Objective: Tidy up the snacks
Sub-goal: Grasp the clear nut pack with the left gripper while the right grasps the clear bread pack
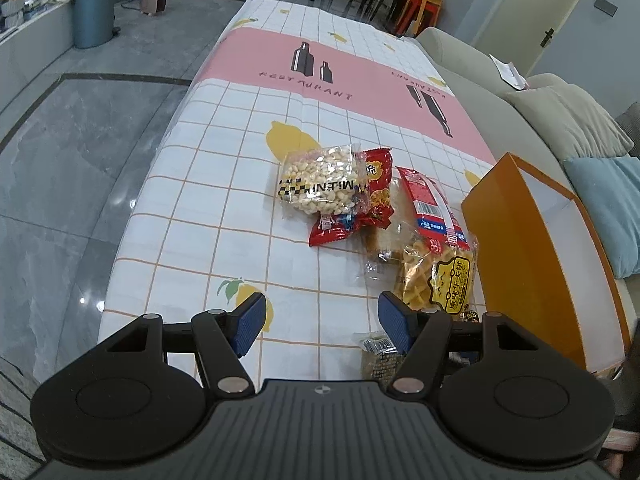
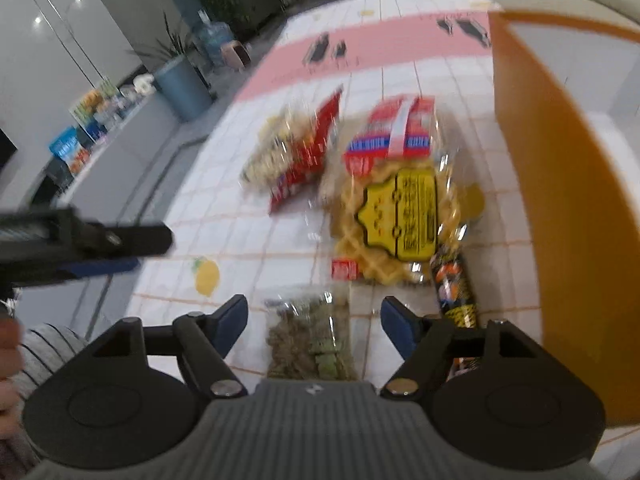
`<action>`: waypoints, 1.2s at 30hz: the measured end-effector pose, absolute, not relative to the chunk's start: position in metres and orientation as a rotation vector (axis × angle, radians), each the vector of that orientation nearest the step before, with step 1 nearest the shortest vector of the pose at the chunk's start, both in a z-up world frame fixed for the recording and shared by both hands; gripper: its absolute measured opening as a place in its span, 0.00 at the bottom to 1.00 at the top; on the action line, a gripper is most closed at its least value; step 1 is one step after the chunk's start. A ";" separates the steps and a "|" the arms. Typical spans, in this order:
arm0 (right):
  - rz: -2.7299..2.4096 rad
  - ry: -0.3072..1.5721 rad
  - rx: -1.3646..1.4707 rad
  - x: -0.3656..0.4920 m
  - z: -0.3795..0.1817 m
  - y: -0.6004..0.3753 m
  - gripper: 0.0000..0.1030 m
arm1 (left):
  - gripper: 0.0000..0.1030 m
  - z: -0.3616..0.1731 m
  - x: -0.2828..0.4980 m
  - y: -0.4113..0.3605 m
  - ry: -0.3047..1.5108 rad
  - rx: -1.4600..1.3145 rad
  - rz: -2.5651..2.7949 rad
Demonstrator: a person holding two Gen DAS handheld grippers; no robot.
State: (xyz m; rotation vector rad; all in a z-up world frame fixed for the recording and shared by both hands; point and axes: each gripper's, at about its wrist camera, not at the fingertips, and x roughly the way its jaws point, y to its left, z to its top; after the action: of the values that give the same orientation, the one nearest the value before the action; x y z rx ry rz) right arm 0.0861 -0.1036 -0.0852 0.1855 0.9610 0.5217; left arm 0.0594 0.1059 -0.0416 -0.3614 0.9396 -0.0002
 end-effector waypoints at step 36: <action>0.406 1.097 -0.169 0.048 -0.107 -0.110 0.43 | 0.52 -0.104 0.086 0.001 1.150 -0.051 -0.098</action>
State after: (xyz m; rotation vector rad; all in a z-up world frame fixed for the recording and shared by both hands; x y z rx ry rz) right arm 0.0475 -0.1101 -0.1069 -0.1691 1.0970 0.4059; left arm 0.0862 0.0014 -0.1039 -0.0508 1.1495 -0.0979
